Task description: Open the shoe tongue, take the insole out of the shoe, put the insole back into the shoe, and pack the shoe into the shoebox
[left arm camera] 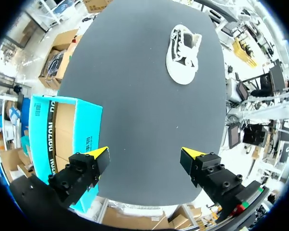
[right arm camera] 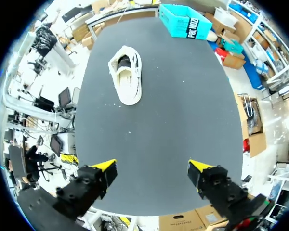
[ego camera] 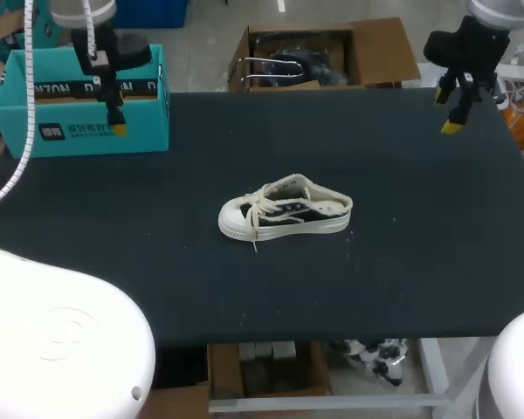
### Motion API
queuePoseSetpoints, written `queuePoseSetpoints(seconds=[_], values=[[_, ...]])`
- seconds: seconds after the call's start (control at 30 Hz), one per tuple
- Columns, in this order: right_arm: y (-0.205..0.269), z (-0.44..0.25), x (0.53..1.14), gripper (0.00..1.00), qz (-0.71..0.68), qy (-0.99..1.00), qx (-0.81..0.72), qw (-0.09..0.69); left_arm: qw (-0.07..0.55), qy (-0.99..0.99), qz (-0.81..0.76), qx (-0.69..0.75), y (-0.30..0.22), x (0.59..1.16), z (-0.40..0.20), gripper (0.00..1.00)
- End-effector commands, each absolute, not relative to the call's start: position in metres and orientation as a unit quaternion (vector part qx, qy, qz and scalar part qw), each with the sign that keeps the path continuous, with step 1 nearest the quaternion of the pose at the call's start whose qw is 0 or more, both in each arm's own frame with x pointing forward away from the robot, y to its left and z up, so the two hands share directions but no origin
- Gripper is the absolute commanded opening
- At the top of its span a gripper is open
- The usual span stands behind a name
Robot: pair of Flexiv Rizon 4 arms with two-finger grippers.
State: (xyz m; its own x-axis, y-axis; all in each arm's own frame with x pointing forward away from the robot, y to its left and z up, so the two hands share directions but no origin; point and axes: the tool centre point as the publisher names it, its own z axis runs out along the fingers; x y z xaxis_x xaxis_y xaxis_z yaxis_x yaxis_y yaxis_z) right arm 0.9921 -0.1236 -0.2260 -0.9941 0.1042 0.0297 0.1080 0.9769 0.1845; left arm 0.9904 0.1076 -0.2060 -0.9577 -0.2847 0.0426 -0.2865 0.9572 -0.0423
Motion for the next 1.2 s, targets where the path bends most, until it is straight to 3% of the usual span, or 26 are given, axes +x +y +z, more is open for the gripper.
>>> queuePoseSetpoints(seconds=[0.03,0.27,0.43,0.93,1.0,1.03,1.13,1.2], values=[[-0.116,-0.248,0.977,1.0,-0.136,-0.988,-0.068,-0.007,0.063,-0.956,0.017,0.286,0.092,0.992,-0.212,1.0],[-0.079,-0.274,0.969,1.0,-0.183,-0.981,-0.068,-0.006,0.109,-0.915,0.022,0.388,0.067,0.976,-0.22,1.0],[-0.066,-0.282,0.966,1.0,-0.188,-0.98,-0.061,0.004,0.06,-0.909,-0.057,0.409,0.063,0.966,-0.222,1.0],[-0.059,-0.287,0.97,1.0,-0.186,-0.98,-0.073,0.015,0.067,-0.91,-0.021,0.409,0.052,0.959,-0.216,1.0],[-0.052,-0.297,0.972,1.0,-0.176,-0.98,-0.09,0.032,0.111,-0.887,-0.032,0.447,0.038,0.958,-0.217,1.0],[-0.048,-0.305,0.971,1.0,-0.169,-0.981,-0.089,0.038,0.082,-0.861,-0.03,0.501,0.026,0.956,-0.22,1.0],[-0.045,-0.317,0.969,1.0,-0.186,-0.977,-0.094,0.043,0.103,-0.809,-0.049,0.576,0.003,0.959,-0.225,1.0],[-0.041,-0.325,0.966,1.0,-0.212,-0.971,-0.1,0.04,0.078,-0.777,-0.07,0.621,-0.013,0.958,-0.231,1.0]])
